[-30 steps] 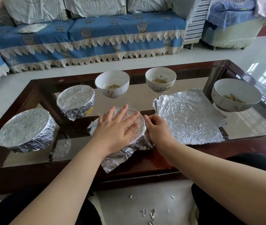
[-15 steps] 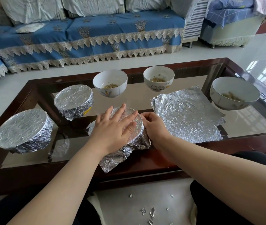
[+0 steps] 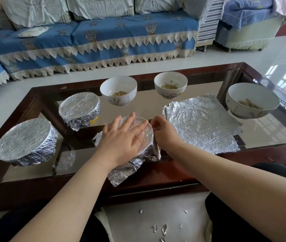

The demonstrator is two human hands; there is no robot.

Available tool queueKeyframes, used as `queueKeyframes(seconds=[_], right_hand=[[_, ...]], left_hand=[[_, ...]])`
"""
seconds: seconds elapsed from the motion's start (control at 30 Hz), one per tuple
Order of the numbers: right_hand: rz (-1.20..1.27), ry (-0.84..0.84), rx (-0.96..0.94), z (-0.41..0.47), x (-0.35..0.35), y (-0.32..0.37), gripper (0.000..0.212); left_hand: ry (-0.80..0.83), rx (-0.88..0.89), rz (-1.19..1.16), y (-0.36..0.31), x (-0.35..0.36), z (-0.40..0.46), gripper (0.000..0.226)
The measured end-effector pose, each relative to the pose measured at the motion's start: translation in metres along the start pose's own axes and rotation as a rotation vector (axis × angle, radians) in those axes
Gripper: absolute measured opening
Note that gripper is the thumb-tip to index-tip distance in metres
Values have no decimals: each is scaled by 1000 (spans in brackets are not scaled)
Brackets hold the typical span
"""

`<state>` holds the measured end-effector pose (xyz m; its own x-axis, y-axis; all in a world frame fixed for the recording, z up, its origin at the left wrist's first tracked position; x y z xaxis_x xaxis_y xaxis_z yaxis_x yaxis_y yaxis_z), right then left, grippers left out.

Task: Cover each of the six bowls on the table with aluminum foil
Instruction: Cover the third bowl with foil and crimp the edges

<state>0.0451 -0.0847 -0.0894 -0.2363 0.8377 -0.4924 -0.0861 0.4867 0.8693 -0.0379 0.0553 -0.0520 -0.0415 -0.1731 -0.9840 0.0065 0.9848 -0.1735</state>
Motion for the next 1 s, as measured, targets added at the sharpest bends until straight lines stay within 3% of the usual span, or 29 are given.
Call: queueKeyframes(seconds=[0.1, 0.2, 0.27, 0.47, 0.6, 0.67, 0.77, 1.0], right_hand=[[40, 36, 23, 0, -10, 3, 40], [244, 117, 71, -2, -16, 4, 25], [181, 151, 31, -10, -15, 5, 17], [9, 62, -125, -18, -5, 10, 27], [-41, 30, -163, -17, -8, 11, 28], [-50, 28, -164, -17, -7, 10, 29], [2, 7, -123, -16, -6, 8, 29], [-14, -50, -134, -17, 0, -1, 34]], left_hand=[[-4, -14, -8, -1, 0, -1, 57], [-6, -76, -18, -5, 2, -1, 50], [-25, -129, -17, -10, 3, -2, 50], [-31, -265, -79, -21, 2, 0, 60], [96, -201, -130, -16, -5, -8, 101], [165, -147, -114, -9, -7, -15, 110], [189, -100, -48, 1, -5, -22, 112], [70, -74, 107, 2, 8, -29, 107]])
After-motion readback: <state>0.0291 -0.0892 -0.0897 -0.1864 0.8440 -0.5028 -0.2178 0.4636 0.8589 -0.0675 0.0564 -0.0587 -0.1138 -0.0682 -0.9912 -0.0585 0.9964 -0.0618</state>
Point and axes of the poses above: each hand's wrist, its own z-axis towards the middle knuckle, its own x-axis out of the palm, y = z × x, the point moved 2 cm from there along z, towards the middle knuckle, and after that the axes turned 5 degrees about -z, right-handed, at the moved point
